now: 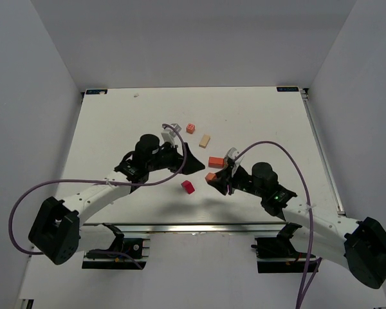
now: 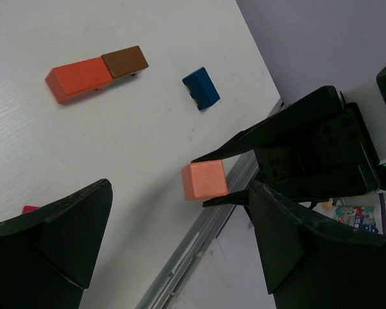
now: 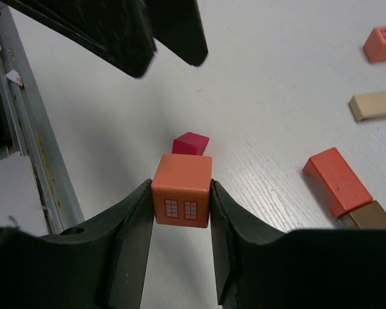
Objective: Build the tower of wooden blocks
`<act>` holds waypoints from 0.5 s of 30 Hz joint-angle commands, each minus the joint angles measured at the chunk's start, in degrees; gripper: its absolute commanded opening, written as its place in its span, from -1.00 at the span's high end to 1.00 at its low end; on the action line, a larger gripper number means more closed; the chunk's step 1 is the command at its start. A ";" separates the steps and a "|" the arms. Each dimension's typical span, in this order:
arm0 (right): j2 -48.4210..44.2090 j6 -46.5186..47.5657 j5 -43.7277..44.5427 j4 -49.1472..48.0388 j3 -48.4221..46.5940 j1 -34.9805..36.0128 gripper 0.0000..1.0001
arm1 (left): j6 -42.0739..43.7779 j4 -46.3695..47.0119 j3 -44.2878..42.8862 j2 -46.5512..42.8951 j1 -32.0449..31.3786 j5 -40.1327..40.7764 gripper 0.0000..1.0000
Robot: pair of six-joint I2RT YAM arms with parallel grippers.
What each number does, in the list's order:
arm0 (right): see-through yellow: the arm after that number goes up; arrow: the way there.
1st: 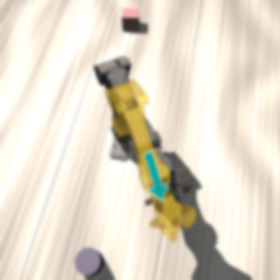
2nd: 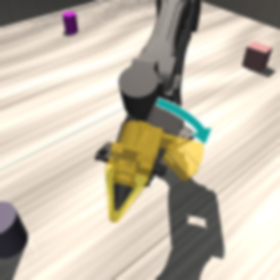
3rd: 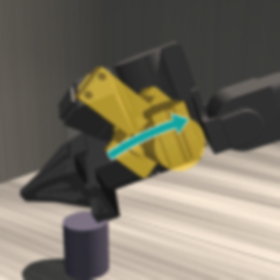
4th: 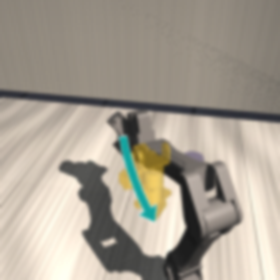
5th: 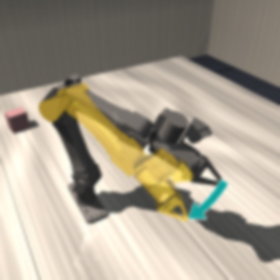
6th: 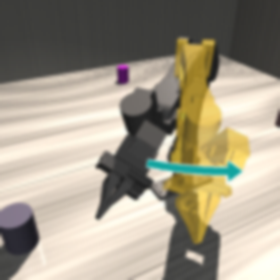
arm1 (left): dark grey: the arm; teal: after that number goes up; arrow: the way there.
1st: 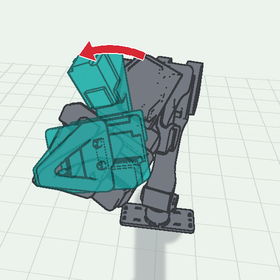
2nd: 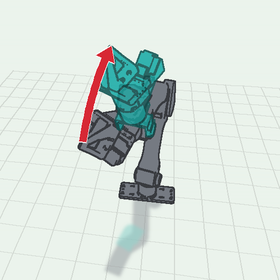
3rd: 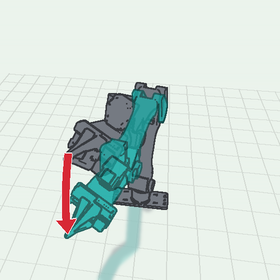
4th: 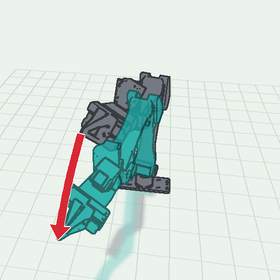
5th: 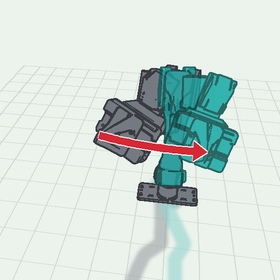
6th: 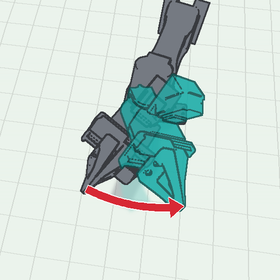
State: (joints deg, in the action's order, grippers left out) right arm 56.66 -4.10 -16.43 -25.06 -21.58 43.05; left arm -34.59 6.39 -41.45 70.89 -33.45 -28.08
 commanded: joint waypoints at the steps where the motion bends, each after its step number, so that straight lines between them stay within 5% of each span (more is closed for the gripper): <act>1: -2.08 5.77 -4.31 -8.78 1.54 0.46 0.51 | -1.01 -1.29 -3.28 1.78 -4.32 4.23 -0.89; 11: -4.37 5.50 -1.86 -10.98 3.48 1.07 0.49 | 0.14 -6.04 -9.70 8.65 -12.86 11.20 -0.59; 15: -4.98 5.33 0.16 -10.71 4.00 1.16 0.48 | 0.75 -7.96 -10.58 8.30 -14.09 11.64 -0.20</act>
State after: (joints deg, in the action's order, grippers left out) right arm 52.97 0.43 -18.02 -30.96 -17.76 43.79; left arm -34.89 1.19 -49.58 80.23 -46.72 -18.98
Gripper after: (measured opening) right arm 0.423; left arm 0.652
